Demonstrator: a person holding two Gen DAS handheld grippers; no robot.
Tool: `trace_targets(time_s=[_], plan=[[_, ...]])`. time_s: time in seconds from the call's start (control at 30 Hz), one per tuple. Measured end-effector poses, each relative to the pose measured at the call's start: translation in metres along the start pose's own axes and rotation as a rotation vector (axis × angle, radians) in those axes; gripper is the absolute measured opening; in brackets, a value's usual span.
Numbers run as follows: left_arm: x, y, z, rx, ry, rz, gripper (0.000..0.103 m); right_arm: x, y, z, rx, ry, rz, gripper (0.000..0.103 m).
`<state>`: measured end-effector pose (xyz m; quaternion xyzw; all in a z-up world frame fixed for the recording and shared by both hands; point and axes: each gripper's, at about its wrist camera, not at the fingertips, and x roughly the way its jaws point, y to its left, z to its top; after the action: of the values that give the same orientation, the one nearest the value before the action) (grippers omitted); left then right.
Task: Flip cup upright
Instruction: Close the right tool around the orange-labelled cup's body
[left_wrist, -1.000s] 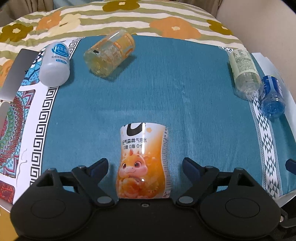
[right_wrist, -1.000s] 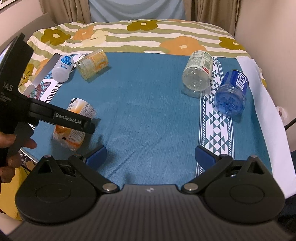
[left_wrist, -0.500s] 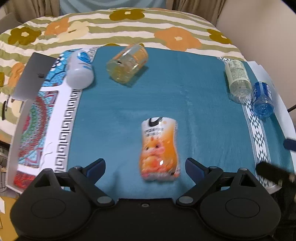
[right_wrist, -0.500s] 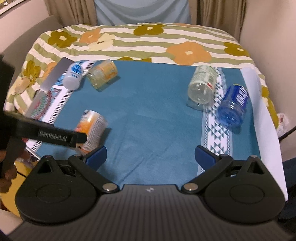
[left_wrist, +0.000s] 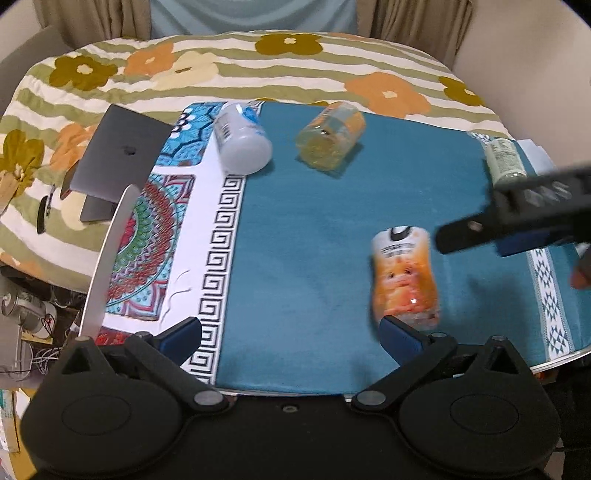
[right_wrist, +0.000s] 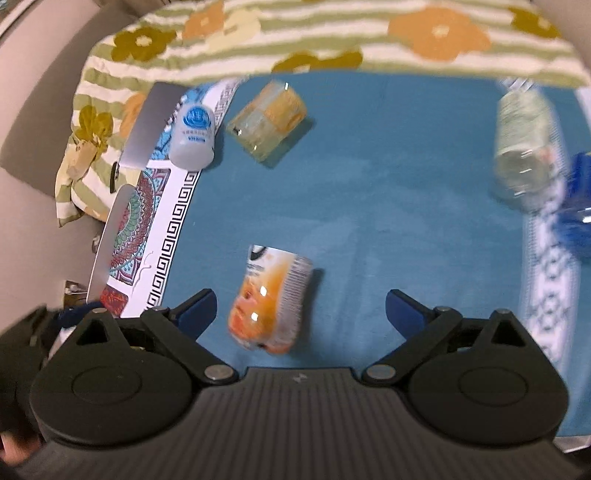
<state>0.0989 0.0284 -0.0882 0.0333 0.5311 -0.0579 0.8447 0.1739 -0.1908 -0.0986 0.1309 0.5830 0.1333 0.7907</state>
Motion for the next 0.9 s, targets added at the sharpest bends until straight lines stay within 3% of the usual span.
trace_targets(time_s=[0.17, 0.27, 0.5, 0.7, 0.9], plan=[[0.009, 0.018, -0.004, -0.010, 0.020, -0.013, 0.103, 0.047, 0.002, 0.019, 0.097, 0.103, 0.030, 0.102], [0.014, 0.026, -0.006, -0.019, 0.030, -0.024, 0.103, 0.063, -0.002, 0.024, 0.151, 0.137, 0.038, 0.094], [0.022, 0.035, -0.006, -0.040, 0.043, -0.056, 0.103, 0.079, -0.010, 0.028, 0.228, 0.158, 0.042, 0.086], [0.025, 0.037, -0.005, -0.034, 0.050, -0.058, 0.103, 0.084, -0.014, 0.027, 0.274, 0.172, 0.069, 0.073], [0.028, 0.039, -0.005, -0.036, 0.058, -0.060, 0.103, 0.085, -0.013, 0.026, 0.267, 0.164, 0.083, 0.070]])
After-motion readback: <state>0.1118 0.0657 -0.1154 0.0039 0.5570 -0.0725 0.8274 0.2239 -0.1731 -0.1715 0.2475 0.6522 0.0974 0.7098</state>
